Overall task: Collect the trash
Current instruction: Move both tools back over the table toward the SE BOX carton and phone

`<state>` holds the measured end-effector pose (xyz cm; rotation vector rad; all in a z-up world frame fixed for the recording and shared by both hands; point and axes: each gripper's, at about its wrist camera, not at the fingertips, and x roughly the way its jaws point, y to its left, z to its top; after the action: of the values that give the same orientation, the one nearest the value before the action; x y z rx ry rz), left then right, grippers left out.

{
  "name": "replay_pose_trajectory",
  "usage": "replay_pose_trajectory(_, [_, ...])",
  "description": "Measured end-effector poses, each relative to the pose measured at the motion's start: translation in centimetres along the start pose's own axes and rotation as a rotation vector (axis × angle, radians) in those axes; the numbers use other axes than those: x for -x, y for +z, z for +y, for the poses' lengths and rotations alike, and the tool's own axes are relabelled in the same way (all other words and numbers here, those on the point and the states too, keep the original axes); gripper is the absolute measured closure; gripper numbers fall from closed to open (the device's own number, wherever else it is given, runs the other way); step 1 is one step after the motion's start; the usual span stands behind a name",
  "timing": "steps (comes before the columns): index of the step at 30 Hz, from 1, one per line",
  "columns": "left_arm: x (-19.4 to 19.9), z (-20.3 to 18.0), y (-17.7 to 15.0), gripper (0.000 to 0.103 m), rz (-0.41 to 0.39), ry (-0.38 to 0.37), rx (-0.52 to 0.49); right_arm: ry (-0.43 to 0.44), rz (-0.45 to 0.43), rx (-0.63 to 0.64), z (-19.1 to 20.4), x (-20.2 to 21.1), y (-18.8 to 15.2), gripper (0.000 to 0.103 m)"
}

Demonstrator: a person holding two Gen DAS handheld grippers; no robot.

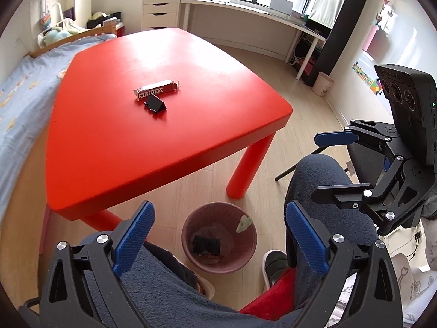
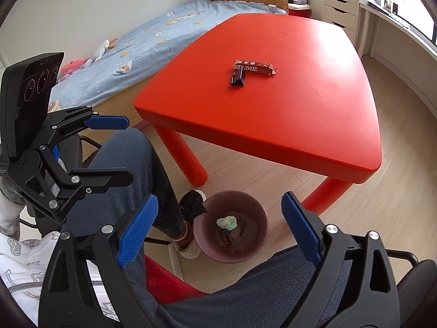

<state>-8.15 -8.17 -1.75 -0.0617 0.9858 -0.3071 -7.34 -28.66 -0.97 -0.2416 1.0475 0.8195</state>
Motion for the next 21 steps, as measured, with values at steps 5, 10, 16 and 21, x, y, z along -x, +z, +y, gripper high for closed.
replay_pose_trajectory(5, [0.01, 0.51, 0.03, 0.008, 0.0, 0.018, 0.022, 0.0, 0.017, -0.012, -0.08, -0.52, -0.26, 0.005])
replay_pose_trajectory(10, [-0.04, 0.7, -0.04, 0.008, 0.008, 0.018, 0.031, 0.003, 0.023, -0.022, -0.15, -0.73, -0.45, 0.004])
replay_pose_trajectory(16, [0.04, 0.8, 0.03, 0.008, 0.007, 0.014, 0.035, 0.005, 0.023, -0.027, -0.31, -0.75, -0.38, 0.003])
replay_pose_trajectory(21, [0.0, 0.95, -0.02, 0.008, 0.007, 0.013, 0.04, 0.009, 0.023, -0.029, -0.47, -0.82, -0.4, 0.003])
